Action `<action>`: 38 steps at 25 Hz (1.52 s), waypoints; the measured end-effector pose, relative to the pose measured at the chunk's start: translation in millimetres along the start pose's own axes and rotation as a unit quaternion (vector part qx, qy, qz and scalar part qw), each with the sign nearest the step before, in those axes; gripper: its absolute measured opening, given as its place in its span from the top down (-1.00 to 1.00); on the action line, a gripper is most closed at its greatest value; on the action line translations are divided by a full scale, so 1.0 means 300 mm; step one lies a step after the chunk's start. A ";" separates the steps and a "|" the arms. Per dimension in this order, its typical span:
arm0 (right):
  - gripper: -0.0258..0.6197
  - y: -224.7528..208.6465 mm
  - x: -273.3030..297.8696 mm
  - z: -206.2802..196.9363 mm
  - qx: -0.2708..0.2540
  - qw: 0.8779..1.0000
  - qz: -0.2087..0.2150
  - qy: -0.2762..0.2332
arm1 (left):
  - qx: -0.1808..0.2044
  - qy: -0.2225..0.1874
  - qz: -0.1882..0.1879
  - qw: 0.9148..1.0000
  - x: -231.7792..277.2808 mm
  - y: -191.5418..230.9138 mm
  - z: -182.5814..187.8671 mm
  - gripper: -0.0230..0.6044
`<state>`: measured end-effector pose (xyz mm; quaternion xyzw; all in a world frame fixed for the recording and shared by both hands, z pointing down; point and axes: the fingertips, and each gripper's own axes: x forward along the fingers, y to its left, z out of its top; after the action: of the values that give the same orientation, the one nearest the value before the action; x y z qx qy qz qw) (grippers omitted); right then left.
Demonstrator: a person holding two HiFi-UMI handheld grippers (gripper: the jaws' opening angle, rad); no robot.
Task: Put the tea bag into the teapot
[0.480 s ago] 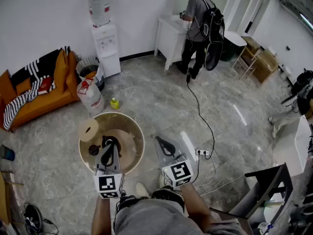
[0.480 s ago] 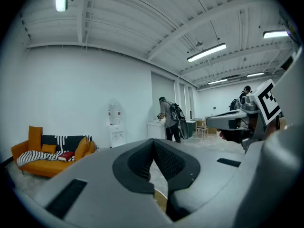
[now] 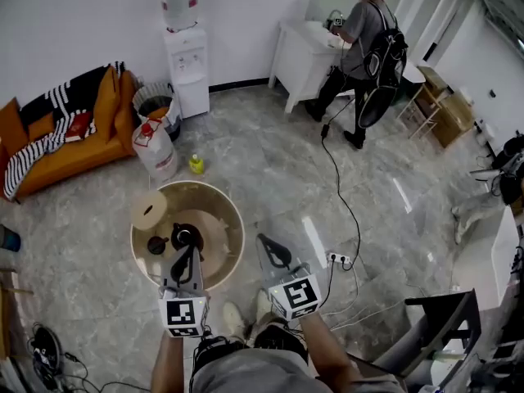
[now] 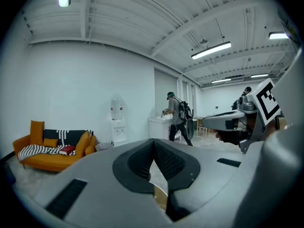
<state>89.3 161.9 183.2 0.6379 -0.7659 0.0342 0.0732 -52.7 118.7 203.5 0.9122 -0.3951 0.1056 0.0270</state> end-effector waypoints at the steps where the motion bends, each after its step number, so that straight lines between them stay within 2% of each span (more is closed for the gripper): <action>1: 0.92 0.001 0.027 -0.010 0.002 1.000 0.005 0.002 | -0.002 0.005 0.002 1.000 0.015 0.011 -0.014 0.88; 9: 0.92 -0.049 0.241 -0.209 0.019 0.998 0.037 0.039 | -0.036 0.045 0.039 0.998 0.164 0.095 -0.210 0.88; 17: 0.92 -0.075 0.412 -0.527 0.046 0.993 0.069 0.087 | -0.055 0.078 0.074 0.993 0.290 0.169 -0.493 0.88; 23: 0.92 -0.013 0.515 -0.794 0.042 0.985 0.113 0.126 | -0.095 0.107 0.108 0.984 0.322 0.196 -0.729 0.88; 27: 0.92 0.024 0.569 -0.964 0.041 0.979 0.137 0.145 | -0.104 0.126 0.120 0.979 0.340 0.195 -0.901 0.88; 30: 0.92 0.038 0.584 -1.091 0.040 0.974 0.149 0.164 | -0.134 0.146 0.141 0.970 0.339 0.186 -1.017 0.88; 33: 0.92 0.049 0.606 -1.217 0.039 0.971 0.156 0.176 | -0.110 0.155 0.140 0.972 0.349 0.202 -1.144 0.88; 36: 0.92 0.059 0.613 -1.342 0.042 0.968 0.161 0.188 | -0.126 0.163 0.145 0.968 0.359 0.190 -1.245 0.88; 38: 0.92 0.065 0.613 -1.416 0.041 0.966 0.165 0.197 | -0.124 0.166 0.142 0.968 0.365 0.176 -1.309 0.88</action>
<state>66.8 48.7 632.0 0.4860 -0.8289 0.2023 0.1893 -85.4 56.2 608.5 0.8060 -0.5204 0.2089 0.1897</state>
